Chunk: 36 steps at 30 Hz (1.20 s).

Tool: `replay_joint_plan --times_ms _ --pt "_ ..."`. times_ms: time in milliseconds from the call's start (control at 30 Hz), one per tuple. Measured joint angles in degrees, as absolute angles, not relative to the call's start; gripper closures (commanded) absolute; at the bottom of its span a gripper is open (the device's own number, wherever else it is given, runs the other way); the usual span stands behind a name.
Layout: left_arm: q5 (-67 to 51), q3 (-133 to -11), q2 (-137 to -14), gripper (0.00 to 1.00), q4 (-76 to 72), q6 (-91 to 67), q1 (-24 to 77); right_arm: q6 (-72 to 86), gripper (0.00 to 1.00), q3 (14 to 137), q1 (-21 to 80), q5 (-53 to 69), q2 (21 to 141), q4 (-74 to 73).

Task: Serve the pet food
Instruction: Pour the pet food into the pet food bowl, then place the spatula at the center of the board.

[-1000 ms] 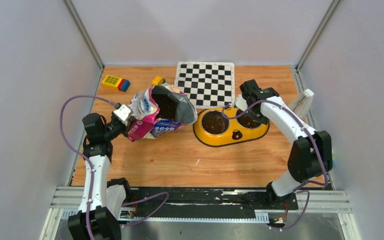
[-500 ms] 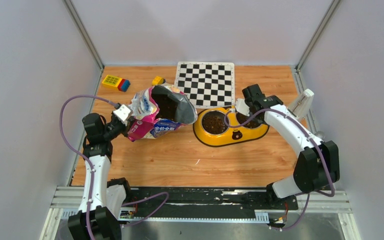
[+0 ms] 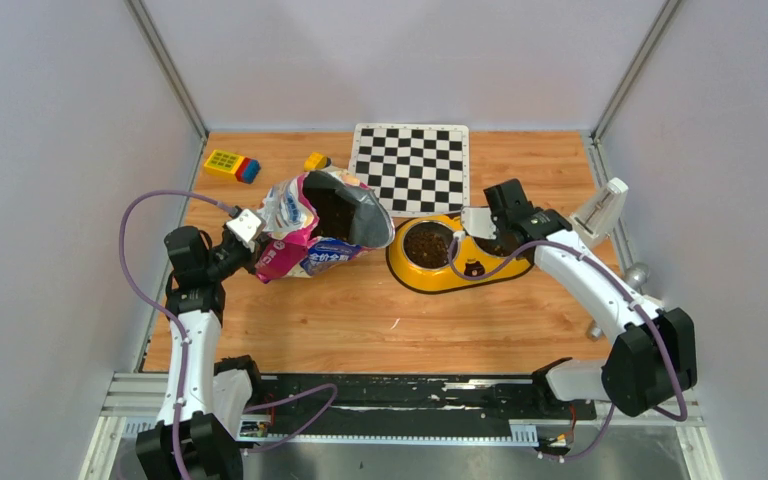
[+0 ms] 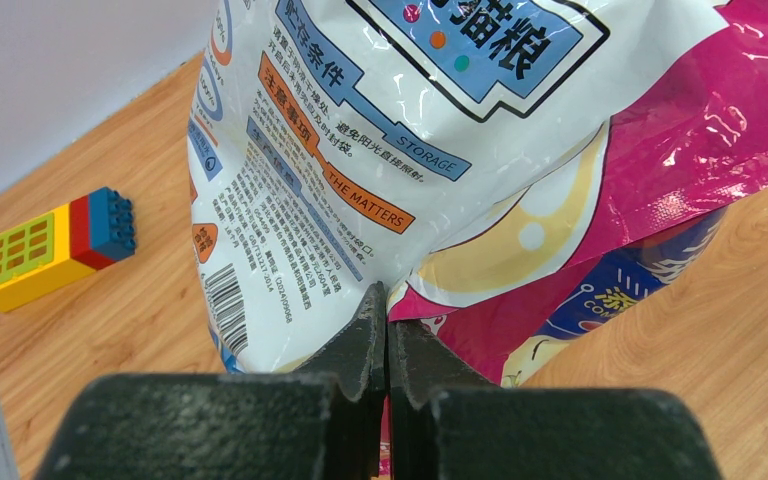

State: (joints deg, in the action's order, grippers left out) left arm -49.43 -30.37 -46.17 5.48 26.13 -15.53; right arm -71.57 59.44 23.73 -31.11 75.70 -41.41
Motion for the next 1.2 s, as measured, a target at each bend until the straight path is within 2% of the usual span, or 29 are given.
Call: replay_joint_plan --times_ms 100,267,500,700,833,967,1200 --pt "-49.4 -30.4 -46.2 1.00 5.5 26.1 -15.5 -66.1 1.00 64.4 22.5 -25.3 77.0 -49.3" --pt "-49.4 -30.4 -46.2 1.00 5.5 26.1 -15.5 -56.3 1.00 75.0 14.5 -6.9 77.6 -58.7" --pt "-49.4 -30.4 -46.2 1.00 5.5 26.1 -15.5 -45.0 1.00 67.7 1.3 6.8 69.4 -58.6" --pt "-49.5 -30.4 -46.3 1.00 5.5 26.1 -15.5 -35.6 1.00 54.3 -3.6 9.1 62.2 -45.6" --pt "-49.6 -30.4 -46.3 1.00 5.5 26.1 -15.5 -30.7 1.00 51.6 -3.5 8.4 62.5 -37.5" --pt "-49.6 -30.4 -46.3 1.00 5.5 26.1 -15.5 -26.8 1.00 53.1 -3.5 6.3 68.3 -29.2" --pt "-49.6 -30.4 -46.3 1.00 5.5 26.1 -15.6 -20.3 1.00 62.5 -3.7 5.5 86.5 -19.8"
